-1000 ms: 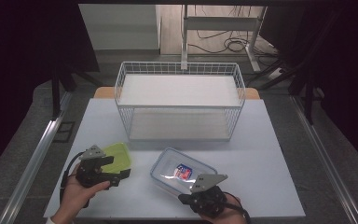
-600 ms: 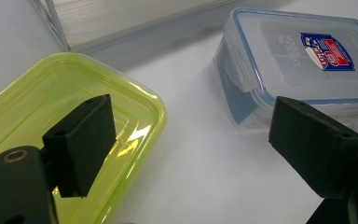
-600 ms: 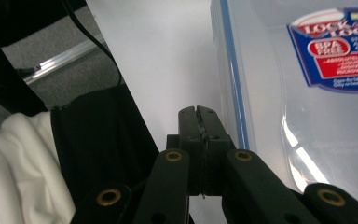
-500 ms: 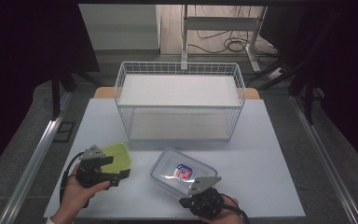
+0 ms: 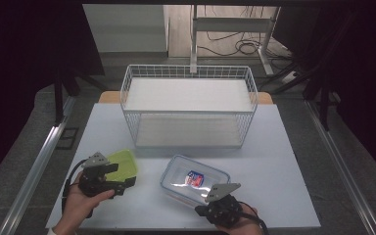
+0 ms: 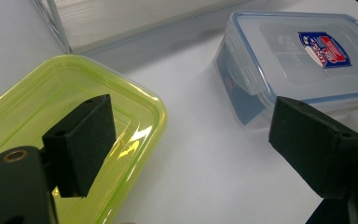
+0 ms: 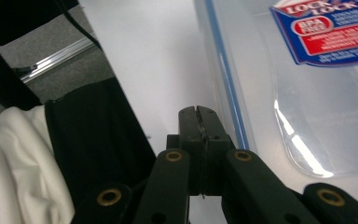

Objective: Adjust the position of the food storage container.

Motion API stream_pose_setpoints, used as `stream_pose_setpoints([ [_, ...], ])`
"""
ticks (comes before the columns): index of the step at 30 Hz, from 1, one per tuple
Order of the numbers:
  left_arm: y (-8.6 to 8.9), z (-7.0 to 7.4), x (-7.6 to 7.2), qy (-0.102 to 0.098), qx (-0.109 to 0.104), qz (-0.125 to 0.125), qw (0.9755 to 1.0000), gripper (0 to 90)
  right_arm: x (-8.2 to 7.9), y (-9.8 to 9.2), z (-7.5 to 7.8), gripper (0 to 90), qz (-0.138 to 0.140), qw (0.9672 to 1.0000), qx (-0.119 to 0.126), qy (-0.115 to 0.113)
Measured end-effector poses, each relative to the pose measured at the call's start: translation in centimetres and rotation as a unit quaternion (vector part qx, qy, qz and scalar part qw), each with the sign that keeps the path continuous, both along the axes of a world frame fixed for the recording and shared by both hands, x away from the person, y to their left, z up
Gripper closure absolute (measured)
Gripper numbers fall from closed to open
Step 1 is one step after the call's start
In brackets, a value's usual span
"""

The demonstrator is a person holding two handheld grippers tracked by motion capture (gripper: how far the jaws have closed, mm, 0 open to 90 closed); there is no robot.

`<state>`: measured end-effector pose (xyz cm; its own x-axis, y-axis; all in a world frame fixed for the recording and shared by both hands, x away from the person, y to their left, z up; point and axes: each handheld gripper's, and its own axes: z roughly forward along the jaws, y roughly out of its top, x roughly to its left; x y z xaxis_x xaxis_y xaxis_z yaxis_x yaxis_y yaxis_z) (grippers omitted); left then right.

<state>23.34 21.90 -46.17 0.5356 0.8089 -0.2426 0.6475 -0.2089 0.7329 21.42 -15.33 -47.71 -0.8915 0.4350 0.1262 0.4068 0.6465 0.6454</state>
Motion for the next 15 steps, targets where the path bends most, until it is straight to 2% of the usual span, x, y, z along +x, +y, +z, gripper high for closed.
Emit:
stream_pose_setpoints([
  [7,0.0,0.1,0.0,-0.001,-0.003,-0.001,1.0,14.7,0.8,-1.7,0.1,89.4,-0.03,0.9995,0.004,-0.005],
  [15,-0.1,-0.2,0.2,0.005,-0.003,-0.002,1.0,14.7,1.4,-2.9,0.4,89.4,-0.044,0.9989,0.016,-0.001],
])
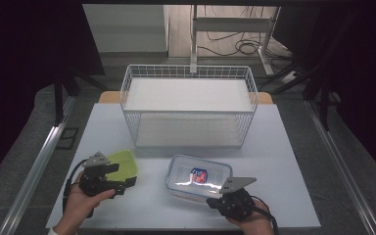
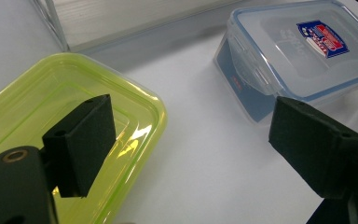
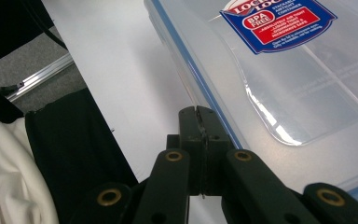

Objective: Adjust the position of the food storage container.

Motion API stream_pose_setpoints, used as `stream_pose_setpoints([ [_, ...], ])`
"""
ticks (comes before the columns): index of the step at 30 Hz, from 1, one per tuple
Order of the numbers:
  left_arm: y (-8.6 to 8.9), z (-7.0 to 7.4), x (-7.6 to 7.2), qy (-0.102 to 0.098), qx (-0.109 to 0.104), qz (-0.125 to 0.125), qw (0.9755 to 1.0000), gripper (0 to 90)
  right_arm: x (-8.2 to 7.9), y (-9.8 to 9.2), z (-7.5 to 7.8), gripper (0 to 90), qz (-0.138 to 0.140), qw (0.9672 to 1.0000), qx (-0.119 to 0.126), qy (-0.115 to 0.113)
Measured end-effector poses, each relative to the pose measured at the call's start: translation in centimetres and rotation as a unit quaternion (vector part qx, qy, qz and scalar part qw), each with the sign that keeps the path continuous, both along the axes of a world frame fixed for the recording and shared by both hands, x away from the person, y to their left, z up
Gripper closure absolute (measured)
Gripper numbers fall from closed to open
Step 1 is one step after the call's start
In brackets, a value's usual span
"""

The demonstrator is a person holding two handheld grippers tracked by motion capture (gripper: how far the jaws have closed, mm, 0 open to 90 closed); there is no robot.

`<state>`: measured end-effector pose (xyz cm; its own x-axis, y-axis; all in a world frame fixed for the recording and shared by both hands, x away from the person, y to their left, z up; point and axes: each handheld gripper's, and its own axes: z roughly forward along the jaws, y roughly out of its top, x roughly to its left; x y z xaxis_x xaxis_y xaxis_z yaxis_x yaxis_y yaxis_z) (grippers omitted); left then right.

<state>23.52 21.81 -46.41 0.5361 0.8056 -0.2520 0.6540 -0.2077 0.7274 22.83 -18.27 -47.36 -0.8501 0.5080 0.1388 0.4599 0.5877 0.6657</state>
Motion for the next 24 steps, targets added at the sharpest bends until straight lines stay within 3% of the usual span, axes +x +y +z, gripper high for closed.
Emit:
stream_pose_setpoints([
  [12,-0.1,0.0,0.0,0.001,-0.004,-0.002,1.0,14.7,0.1,-0.4,-0.1,89.4,-0.001,0.9999,-0.016,-0.004],
  [15,-0.1,0.0,0.0,0.002,-0.006,-0.002,1.0,14.7,0.3,-0.7,-0.2,89.4,-0.005,0.9999,-0.011,0.002],
  [24,-0.2,0.1,0.0,0.001,-0.007,-0.003,1.0,14.7,0.7,-1.3,-0.1,89.4,-0.022,0.9996,-0.013,-0.008],
])
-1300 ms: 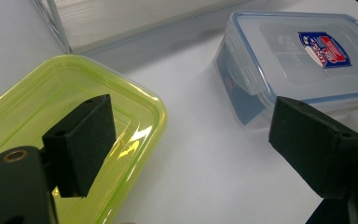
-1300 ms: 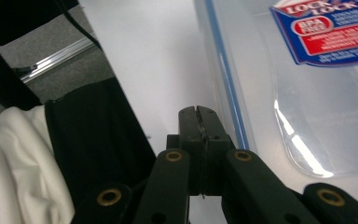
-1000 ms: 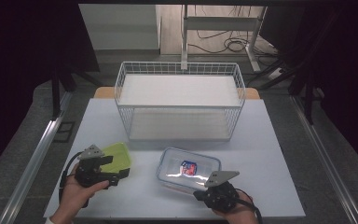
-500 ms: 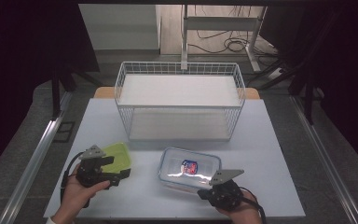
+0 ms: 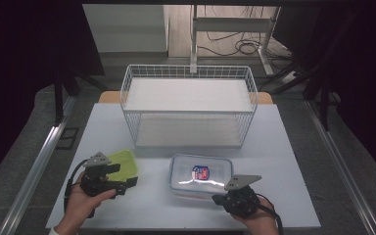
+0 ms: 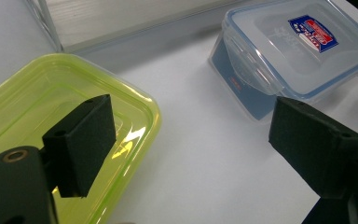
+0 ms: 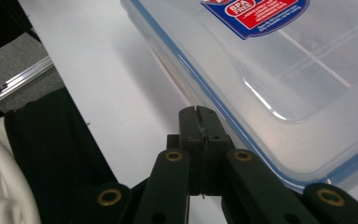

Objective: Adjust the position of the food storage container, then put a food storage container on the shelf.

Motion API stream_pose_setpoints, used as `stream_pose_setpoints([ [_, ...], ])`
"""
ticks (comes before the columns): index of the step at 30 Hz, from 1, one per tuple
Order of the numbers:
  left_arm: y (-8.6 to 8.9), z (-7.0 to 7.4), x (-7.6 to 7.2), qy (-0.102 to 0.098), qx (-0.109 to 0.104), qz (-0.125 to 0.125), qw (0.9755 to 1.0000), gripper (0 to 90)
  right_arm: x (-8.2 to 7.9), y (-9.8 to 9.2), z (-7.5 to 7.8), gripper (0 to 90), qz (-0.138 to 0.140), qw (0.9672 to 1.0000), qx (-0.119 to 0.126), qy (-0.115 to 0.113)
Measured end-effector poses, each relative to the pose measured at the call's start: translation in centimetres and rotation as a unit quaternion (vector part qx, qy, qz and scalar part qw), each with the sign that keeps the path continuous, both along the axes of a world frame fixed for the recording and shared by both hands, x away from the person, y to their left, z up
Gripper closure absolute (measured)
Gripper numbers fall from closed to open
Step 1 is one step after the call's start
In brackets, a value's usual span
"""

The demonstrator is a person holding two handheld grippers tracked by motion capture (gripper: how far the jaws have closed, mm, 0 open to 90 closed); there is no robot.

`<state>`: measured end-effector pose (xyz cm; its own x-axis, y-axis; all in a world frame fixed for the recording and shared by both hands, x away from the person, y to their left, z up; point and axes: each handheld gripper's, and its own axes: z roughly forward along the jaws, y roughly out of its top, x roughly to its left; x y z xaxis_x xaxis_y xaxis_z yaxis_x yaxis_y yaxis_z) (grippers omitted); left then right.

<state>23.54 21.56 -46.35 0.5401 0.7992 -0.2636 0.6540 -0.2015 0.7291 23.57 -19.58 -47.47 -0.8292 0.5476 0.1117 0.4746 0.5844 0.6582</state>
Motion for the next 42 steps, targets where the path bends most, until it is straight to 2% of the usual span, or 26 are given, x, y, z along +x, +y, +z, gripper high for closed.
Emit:
stream_pose_setpoints([
  [13,-0.6,-0.4,0.1,0.003,0.007,-0.005,1.0,14.7,0.4,-0.7,0.0,89.4,-0.011,0.9999,0.005,-0.005],
  [14,-0.6,-0.4,0.1,0.003,0.007,-0.005,1.0,14.7,0.4,-0.8,0.1,89.4,-0.013,0.9999,0.007,-0.007],
  [16,-0.8,-0.3,0.1,0.0,0.006,-0.003,1.0,14.7,0.4,-1.2,0.7,89.4,-0.015,0.9994,0.029,-0.007],
  [21,-1.1,0.0,0.2,-0.006,0.001,-0.001,1.0,14.7,0.8,-2.5,2.0,89.4,-0.04,0.998,0.037,-0.033],
  [26,-1.5,0.3,0.6,-0.01,-0.009,0.004,0.9999,14.7,1.5,-3.6,2.3,89.4,-0.063,0.9963,0.045,-0.039],
  [32,-2.5,0.8,0.6,-0.013,-0.015,-0.004,0.9998,14.3,2.4,-4.2,2.6,88.1,-0.083,0.9939,0.056,-0.046],
  [34,-2.6,0.8,0.6,-0.011,-0.016,-0.002,0.9998,14.1,2.7,-4.5,2.5,82.8,-0.091,0.9929,0.063,-0.044],
  [35,-2.7,0.7,0.5,-0.009,-0.017,0.0,0.9998,13.9,2.8,-4.6,2.4,76.4,-0.095,0.9922,0.068,-0.043],
  [36,-2.7,0.7,0.5,-0.009,-0.017,0.0,0.9998,13.7,2.8,-4.6,2.4,76.4,-0.095,0.9922,0.068,-0.043],
  [37,-2.9,0.8,0.5,-0.003,-0.022,0.004,0.9997,13.2,3.0,-5.0,2.3,58.5,-0.111,0.9895,0.084,-0.038],
  [41,-3.7,1.1,0.5,0.007,-0.036,0.002,0.9993,11.6,3.1,-5.4,2.3,40.6,-0.134,0.9848,0.107,-0.028],
  [42,-4.0,1.2,0.5,0.009,-0.038,0.001,0.9992,11.4,3.2,-5.5,2.3,38.5,-0.138,0.984,0.11,-0.027],
])
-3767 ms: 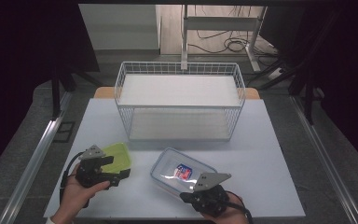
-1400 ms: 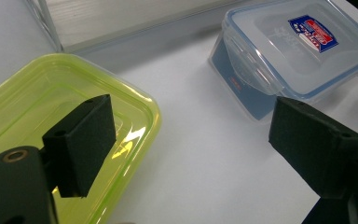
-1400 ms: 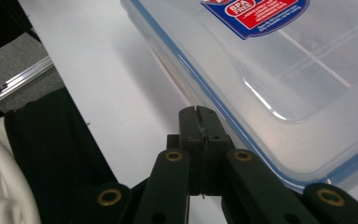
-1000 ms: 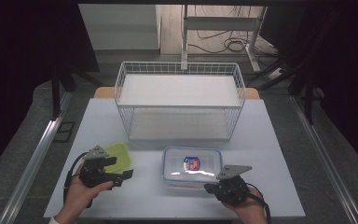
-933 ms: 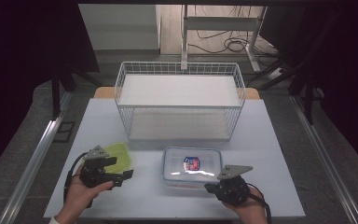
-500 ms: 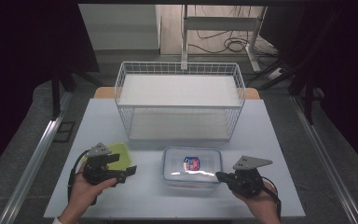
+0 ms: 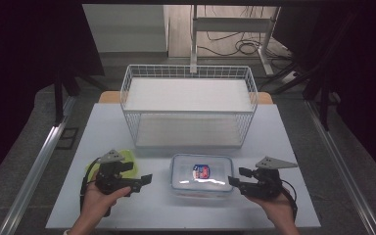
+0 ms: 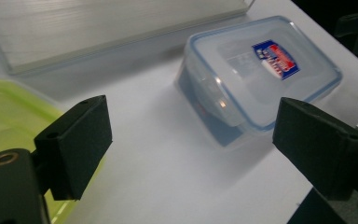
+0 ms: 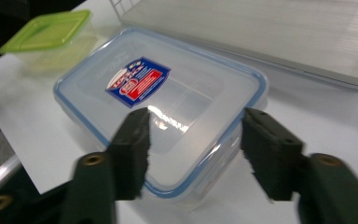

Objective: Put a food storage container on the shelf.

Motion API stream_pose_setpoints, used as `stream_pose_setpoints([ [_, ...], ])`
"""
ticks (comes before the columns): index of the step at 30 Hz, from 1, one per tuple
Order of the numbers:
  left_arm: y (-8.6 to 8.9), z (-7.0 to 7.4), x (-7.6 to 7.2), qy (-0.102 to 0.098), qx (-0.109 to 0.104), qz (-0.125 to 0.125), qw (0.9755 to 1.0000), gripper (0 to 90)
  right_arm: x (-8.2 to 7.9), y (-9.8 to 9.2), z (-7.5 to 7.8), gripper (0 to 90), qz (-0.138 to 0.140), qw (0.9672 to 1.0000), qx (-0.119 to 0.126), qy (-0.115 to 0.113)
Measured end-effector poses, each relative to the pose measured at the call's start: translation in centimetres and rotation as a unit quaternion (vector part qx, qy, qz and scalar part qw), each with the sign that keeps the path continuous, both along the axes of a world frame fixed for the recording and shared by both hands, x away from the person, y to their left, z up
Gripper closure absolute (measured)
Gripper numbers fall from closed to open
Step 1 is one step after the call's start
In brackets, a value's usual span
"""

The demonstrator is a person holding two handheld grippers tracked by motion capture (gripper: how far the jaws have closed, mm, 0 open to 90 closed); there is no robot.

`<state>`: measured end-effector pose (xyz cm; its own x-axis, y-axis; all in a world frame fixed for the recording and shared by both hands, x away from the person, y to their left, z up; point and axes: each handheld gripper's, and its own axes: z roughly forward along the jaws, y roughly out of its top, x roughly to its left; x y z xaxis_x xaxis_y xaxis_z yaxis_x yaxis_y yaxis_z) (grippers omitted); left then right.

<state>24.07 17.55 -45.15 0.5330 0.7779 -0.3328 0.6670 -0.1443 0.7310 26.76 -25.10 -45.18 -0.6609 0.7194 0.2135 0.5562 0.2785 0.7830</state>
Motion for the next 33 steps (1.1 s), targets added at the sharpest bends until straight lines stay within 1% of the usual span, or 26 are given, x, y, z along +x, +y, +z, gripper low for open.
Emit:
stream_pose_setpoints([
  [3,-0.8,0.2,0.0,0.008,-0.009,-0.007,0.9999,10.6,0.1,-0.2,0.0,33.1,-0.008,0.9999,0.007,0.003],
  [6,-1.9,0.4,-0.1,0.01,-0.005,-0.011,0.9999,10.5,0.4,-0.2,-0.1,31.5,-0.007,0.9998,0.016,0.01],
  [9,-2.7,0.4,-0.3,0.015,-0.007,-0.011,0.9998,9.8,0.6,-0.2,-0.3,29.8,-0.007,0.9997,0.019,0.012],
  [12,-3.9,0.2,-0.5,0.015,-0.008,-0.018,0.9997,9.8,0.6,-0.3,-0.3,29.2,-0.004,0.9997,0.023,0.011],
  [15,-4.8,-0.2,-0.4,0.016,-0.003,-0.022,0.9996,9.8,0.8,-0.5,-0.3,29.0,-0.007,0.9996,0.025,0.01],
  [18,-5.3,-0.9,0.3,0.026,-0.005,-0.019,0.9995,10.0,0.9,-0.5,-0.4,29.0,-0.01,0.9995,0.026,0.015],
  [20,-5.5,-1.3,0.8,0.032,-0.011,-0.016,0.9993,10.1,1.0,-0.4,-0.5,28.9,-0.008,0.9995,0.024,0.018],
  [23,-6.0,-1.6,1.7,0.039,-0.01,-0.021,0.999,10.6,1.0,-0.2,-0.7,28.5,-0.006,0.9995,0.019,0.023],
  [25,-6.4,-1.7,2.2,0.048,-0.019,-0.03,0.9982,10.8,1.1,-0.2,-0.7,27.9,-0.006,0.9994,0.02,0.028],
  [26,-6.6,-1.8,2.6,0.055,-0.023,-0.03,0.9977,10.8,1.2,-0.2,-0.7,27.4,-0.007,0.9993,0.021,0.029],
  [28,-7.0,-2.0,3.3,0.067,-0.023,-0.029,0.9971,10.6,1.4,-0.4,-0.5,26.0,-0.008,0.9989,0.029,0.035],
  [30,-7.3,-2.3,4.0,0.086,-0.029,-0.032,0.9954,9.4,1.6,-0.5,-0.3,24.6,-0.003,0.9985,0.037,0.04],
  [31,-7.5,-2.5,4.3,0.09,-0.031,-0.034,0.9949,9.2,1.7,-0.5,-0.2,24.5,-0.005,0.9984,0.039,0.04],
  [32,-7.6,-2.7,4.5,0.094,-0.024,-0.034,0.9947,8.6,1.9,-0.5,-0.1,24.2,-0.008,0.9984,0.038,0.041],
  [33,-7.8,-2.9,4.7,0.101,-0.021,-0.035,0.994,8.3,2.1,-0.5,-0.1,24.1,-0.011,0.9983,0.039,0.043],
])
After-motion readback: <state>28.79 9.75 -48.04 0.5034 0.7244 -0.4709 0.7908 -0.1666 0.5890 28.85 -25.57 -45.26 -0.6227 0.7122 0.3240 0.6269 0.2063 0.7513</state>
